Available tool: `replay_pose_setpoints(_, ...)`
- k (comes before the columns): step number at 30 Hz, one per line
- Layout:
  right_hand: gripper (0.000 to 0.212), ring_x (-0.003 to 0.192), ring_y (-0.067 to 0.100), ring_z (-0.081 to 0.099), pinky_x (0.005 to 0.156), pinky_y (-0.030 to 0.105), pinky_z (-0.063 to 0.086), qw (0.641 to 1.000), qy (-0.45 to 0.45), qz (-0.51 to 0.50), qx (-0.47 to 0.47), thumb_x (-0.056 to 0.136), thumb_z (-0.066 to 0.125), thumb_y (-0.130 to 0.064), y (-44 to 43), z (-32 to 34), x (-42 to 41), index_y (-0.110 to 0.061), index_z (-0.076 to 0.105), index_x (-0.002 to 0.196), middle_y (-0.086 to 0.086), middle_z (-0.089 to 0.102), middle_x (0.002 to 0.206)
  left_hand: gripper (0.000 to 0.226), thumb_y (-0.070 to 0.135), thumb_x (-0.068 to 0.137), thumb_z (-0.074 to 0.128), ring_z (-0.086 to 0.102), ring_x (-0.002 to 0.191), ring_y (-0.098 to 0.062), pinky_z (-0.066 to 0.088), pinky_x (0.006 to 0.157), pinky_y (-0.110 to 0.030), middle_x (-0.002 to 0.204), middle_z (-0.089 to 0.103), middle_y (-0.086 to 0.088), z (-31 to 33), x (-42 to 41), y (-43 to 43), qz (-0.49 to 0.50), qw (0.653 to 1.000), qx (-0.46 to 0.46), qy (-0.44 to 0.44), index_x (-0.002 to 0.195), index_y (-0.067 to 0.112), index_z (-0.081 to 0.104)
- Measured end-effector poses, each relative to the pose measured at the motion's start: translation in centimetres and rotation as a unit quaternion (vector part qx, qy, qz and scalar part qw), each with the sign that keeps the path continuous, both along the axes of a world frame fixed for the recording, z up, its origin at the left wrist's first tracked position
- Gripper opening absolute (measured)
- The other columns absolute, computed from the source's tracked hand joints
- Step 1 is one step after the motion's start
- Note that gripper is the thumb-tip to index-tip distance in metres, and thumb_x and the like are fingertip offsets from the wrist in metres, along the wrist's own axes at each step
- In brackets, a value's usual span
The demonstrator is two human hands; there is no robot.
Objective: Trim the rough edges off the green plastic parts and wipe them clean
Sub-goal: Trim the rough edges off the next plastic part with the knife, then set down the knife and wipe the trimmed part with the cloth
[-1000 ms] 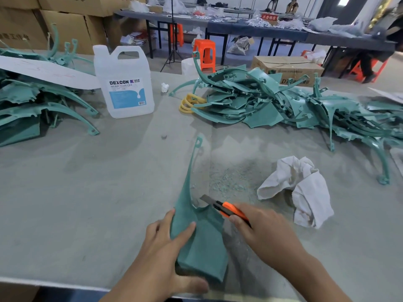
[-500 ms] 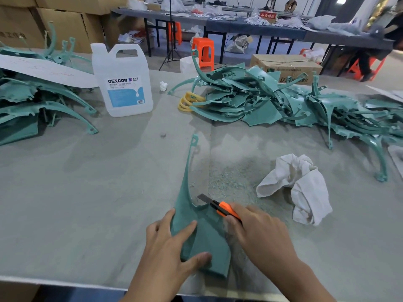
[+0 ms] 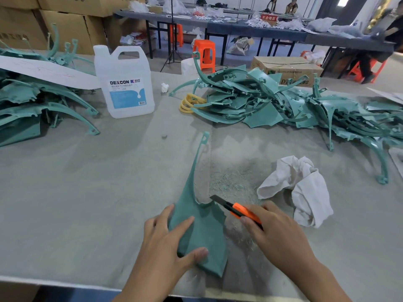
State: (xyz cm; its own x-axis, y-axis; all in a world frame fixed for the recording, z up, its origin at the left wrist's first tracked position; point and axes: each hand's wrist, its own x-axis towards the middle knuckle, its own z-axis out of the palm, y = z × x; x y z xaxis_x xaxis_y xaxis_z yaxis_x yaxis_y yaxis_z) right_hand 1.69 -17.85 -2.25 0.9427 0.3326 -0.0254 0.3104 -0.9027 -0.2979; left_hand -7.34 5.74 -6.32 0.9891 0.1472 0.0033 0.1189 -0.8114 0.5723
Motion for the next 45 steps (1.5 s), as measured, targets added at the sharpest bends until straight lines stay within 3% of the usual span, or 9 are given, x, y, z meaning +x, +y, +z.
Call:
replay_pose_setpoints(11, 0.017, 0.082, 0.008, 0.060, 0.062, 0.029, 0.039, 0.994, -0.040, -0.069, 0.072, 0.100, 0.048, -0.051, -2.3, -1.2, 0.7, -0.042, 0.047, 0.114, -0.022, 0.061, 0.101, 0.023, 0.046, 0.094, 0.063, 0.051, 0.120, -0.014, 0.035, 0.105, -0.032, 0.126, 0.063, 0.010, 0.2, 2.1, 2.9, 0.086, 0.990, 0.009, -0.114, 0.107, 0.030, 0.074)
replay_pose_setpoints(17, 0.017, 0.082, 0.013, 0.060, 0.065, 0.033, 0.035, 0.994, -0.065, -0.078, 0.037, 0.100, 0.046, -0.055, -2.2, -2.1, 2.0, -0.038, 0.044, 0.103, -0.015, 0.065, 0.095, 0.050, 0.063, 0.094, 0.037, 0.058, 0.100, -0.015, 0.034, 0.087, -0.032, 0.100, 0.066, 0.017, 2.0, 2.8, 1.4, 0.098, 0.980, 0.018, -0.171, 0.064, 0.026, 0.052)
replay_pose_setpoints(20, 0.019, 0.094, 0.018, 0.059, 0.073, 0.035, 0.038, 0.993, -0.081, -0.084, 0.025, 0.100, 0.050, -0.053, -2.3, -2.5, 2.3, -0.035, 0.056, 0.105, -0.014, 0.065, 0.098, 0.058, 0.080, 0.085, 0.025, 0.043, 0.130, -0.015, 0.027, 0.098, -0.029, 0.134, 0.051, 0.013, 2.0, 2.6, -0.4, 0.067, 0.994, 0.057, -0.060, 0.096, 0.033, 0.058)
replay_pose_setpoints(22, 0.016, 0.098, 0.019, 0.055, 0.083, 0.034, 0.039, 0.988, -0.139, -0.063, 0.016, 0.100, 0.055, -0.047, -2.3, -2.1, 2.5, -0.034, 0.064, 0.102, -0.013, 0.065, 0.098, 0.087, 0.094, 0.068, 0.014, 0.002, 0.150, -0.016, 0.012, 0.116, -0.037, 0.162, 0.008, 0.008, 1.4, 2.1, -1.2, 0.035, 0.992, 0.113, 0.045, 0.139, 0.046, 0.032)
replay_pose_setpoints(27, 0.018, 0.115, 0.031, 0.052, 0.098, 0.045, 0.036, 0.951, -0.284, -0.095, 0.084, 0.092, 0.068, -0.027, -4.1, -0.6, 5.0, -0.029, 0.068, 0.109, 0.007, 0.065, 0.118, 0.115, 0.103, 0.052, 0.023, -0.023, 0.150, -0.020, -0.003, 0.121, -0.043, 0.163, -0.026, 0.004, 1.5, 1.5, -1.1, 0.002, 0.983, 0.142, 0.117, 0.151, 0.052, -0.006)
replay_pose_setpoints(34, 0.052, 0.150, 0.033, 0.017, 0.119, 0.053, 0.015, 0.982, -0.055, -0.180, 0.010, 0.097, 0.052, -0.057, -5.7, -1.1, 9.0, -0.039, 0.051, 0.145, 0.007, 0.024, 0.165, 0.090, 0.092, 0.075, 0.036, 0.003, 0.152, -0.008, 0.005, 0.122, -0.029, 0.167, 0.002, 0.014, 2.7, 1.0, -0.7, 0.012, 0.990, 0.119, 0.070, 0.151, 0.049, 0.014)
replay_pose_setpoints(40, 0.033, 0.146, 0.035, 0.026, 0.115, 0.054, 0.021, 0.975, -0.065, -0.213, 0.019, 0.096, 0.060, -0.051, -5.5, -2.4, 10.1, -0.024, 0.074, 0.111, 0.010, 0.035, 0.159, 0.063, 0.079, 0.080, 0.020, 0.060, 0.112, -0.007, 0.044, 0.086, -0.024, 0.123, 0.061, 0.027, 4.6, 0.1, 1.3, 0.078, 0.995, -0.017, -0.059, 0.133, 0.053, 0.044)
replay_pose_setpoints(42, 0.025, 0.141, 0.039, 0.032, 0.111, 0.056, 0.026, 0.969, -0.072, -0.230, 0.048, 0.094, 0.067, -0.041, -5.7, -2.6, 10.3, -0.017, 0.071, 0.096, 0.013, 0.041, 0.154, 0.046, 0.080, 0.082, 0.021, 0.063, 0.084, -0.002, 0.043, 0.069, -0.019, 0.089, 0.063, 0.033, 5.1, 0.1, 2.2, 0.107, 0.988, -0.040, -0.105, 0.119, 0.063, 0.043)
replay_pose_setpoints(45, 0.010, 0.118, 0.048, 0.048, 0.096, 0.053, 0.037, 0.957, -0.098, -0.250, 0.108, 0.087, 0.069, -0.006, -6.1, -2.8, 10.5, -0.003, 0.060, 0.089, 0.024, 0.056, 0.129, 0.017, 0.071, 0.094, 0.035, 0.061, 0.080, 0.008, 0.045, 0.067, -0.018, 0.088, 0.061, 0.038, 5.1, 0.4, 3.7, 0.126, 0.982, -0.050, -0.134, 0.109, 0.074, 0.042)
